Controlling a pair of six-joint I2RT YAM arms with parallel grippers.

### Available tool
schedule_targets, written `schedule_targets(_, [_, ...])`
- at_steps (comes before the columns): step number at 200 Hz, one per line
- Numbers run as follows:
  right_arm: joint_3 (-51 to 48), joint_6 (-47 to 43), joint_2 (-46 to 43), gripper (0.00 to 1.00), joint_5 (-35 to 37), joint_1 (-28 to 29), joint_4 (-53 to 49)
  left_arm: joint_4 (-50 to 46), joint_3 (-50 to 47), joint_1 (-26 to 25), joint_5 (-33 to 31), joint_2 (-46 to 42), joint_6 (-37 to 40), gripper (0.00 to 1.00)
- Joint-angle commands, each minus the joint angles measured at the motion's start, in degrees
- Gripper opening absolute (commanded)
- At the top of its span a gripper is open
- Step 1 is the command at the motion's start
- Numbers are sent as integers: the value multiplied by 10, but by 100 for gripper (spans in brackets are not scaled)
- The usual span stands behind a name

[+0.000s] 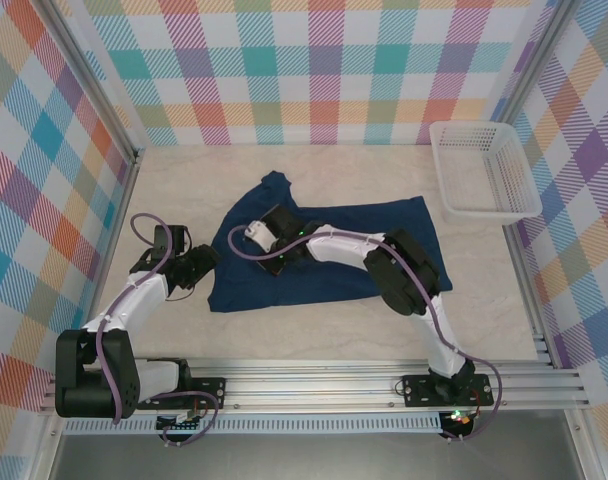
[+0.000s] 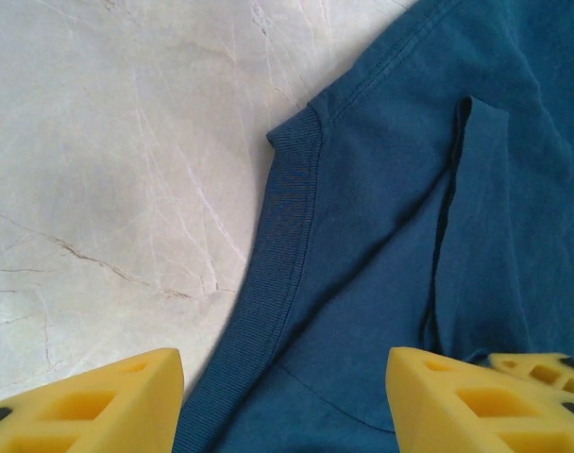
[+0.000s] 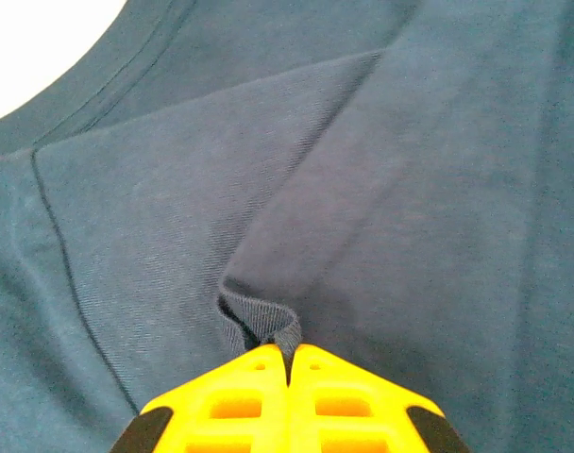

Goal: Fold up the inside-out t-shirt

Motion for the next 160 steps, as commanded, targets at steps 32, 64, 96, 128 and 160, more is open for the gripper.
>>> schedule_targets(32, [9,137,-16,6,-7,-95,17,12,-18,2,32,6,4,59])
schedule_targets(64, [35,201,11,25,-21,-151,14,12,-18,-9,39,2,3,59])
schedule_targets(96, [24,191,-21,43,-16,-180,7,12,-19,-46,36,-5,-5,59])
schedule_targets(128, [-98,171,-134,45,26,-182,-67,77,-9,-118,60,18,-1,59])
schedule_targets(160, [-259,230,-273,47,54,-251,-166,96,28,-165,76,126,1,58])
